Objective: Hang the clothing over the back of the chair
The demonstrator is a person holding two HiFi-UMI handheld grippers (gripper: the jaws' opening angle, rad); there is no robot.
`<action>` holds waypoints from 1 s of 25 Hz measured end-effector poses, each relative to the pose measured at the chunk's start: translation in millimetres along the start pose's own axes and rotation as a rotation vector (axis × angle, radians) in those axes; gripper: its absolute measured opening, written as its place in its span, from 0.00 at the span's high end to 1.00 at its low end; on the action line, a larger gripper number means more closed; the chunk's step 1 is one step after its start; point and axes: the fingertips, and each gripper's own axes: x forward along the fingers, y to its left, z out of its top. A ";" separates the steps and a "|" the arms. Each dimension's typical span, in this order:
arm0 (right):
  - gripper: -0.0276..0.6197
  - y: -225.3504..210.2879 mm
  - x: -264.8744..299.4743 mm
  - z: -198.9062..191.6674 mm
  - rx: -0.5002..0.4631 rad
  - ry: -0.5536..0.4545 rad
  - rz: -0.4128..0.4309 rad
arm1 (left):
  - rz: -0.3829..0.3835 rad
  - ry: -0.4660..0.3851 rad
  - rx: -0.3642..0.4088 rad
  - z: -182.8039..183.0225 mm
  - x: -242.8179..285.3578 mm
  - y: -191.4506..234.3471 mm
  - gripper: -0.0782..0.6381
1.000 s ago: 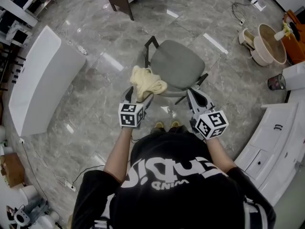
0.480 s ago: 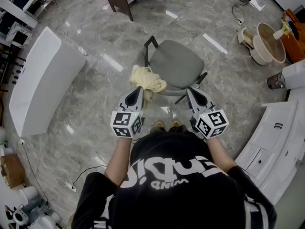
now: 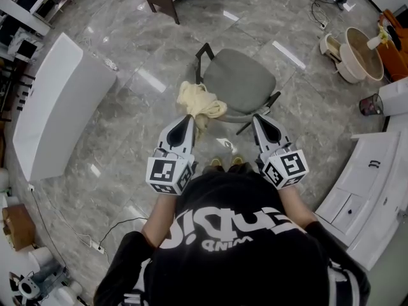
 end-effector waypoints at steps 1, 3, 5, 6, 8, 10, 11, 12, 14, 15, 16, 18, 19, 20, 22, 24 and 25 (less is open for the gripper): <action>0.94 2.6 -0.8 1.1 -0.008 -0.006 0.003 | -0.003 -0.007 0.004 2.0 -2.7 -0.9 0.87; 0.94 6.5 -2.5 2.4 -0.016 -0.014 0.003 | -0.009 -0.020 0.013 5.2 -7.0 -2.2 0.87; 0.94 8.6 -4.4 3.1 -0.019 -0.022 0.003 | -0.016 -0.028 0.035 7.2 -9.3 -4.4 0.87; 0.94 9.0 -5.4 2.8 -0.019 -0.024 0.002 | -0.018 -0.032 0.044 7.3 -9.9 -5.5 0.87; 0.94 9.5 -7.0 1.8 -0.018 -0.027 0.000 | -0.023 -0.035 0.043 6.1 -10.9 -6.2 0.87; 0.94 9.9 -8.7 2.4 -0.021 -0.032 0.001 | -0.025 -0.034 0.039 4.7 -11.3 -6.0 0.87; 0.94 10.0 -9.5 3.3 -0.024 -0.035 0.002 | -0.027 -0.032 0.038 4.0 -11.3 -6.3 0.87; 0.94 9.9 -10.4 4.0 -0.027 -0.037 0.003 | -0.028 -0.030 0.038 3.3 -11.4 -6.6 0.87; 0.94 10.4 -12.2 4.5 -0.028 -0.039 0.004 | -0.028 -0.027 0.039 2.1 -12.1 -7.1 0.87; 0.94 11.0 -12.9 4.4 -0.028 -0.040 0.006 | -0.027 -0.027 0.036 1.6 -12.5 -7.1 0.87; 0.94 11.9 -13.5 4.3 -0.031 -0.041 0.008 | -0.025 -0.027 0.033 1.2 -12.9 -6.8 0.87; 0.94 13.8 -14.2 4.7 -0.039 -0.045 0.014 | -0.022 -0.028 0.028 0.8 -13.5 -6.2 0.87; 0.94 14.8 -14.4 5.3 -0.041 -0.047 0.019 | -0.021 -0.029 0.029 1.0 -13.7 -5.9 0.87; 0.94 15.7 -14.6 6.1 -0.041 -0.049 0.026 | -0.020 -0.029 0.029 1.2 -14.0 -5.8 0.87; 0.94 16.9 -14.9 7.5 -0.044 -0.051 0.038 | -0.017 -0.029 0.030 1.2 -14.0 -5.6 0.87; 0.94 17.9 -15.2 7.6 -0.050 -0.050 0.049 | -0.015 -0.027 0.029 0.1 -14.0 -5.3 0.87; 0.94 18.4 -15.6 7.4 -0.053 -0.049 0.053 | -0.015 -0.027 0.029 -0.6 -14.1 -5.5 0.87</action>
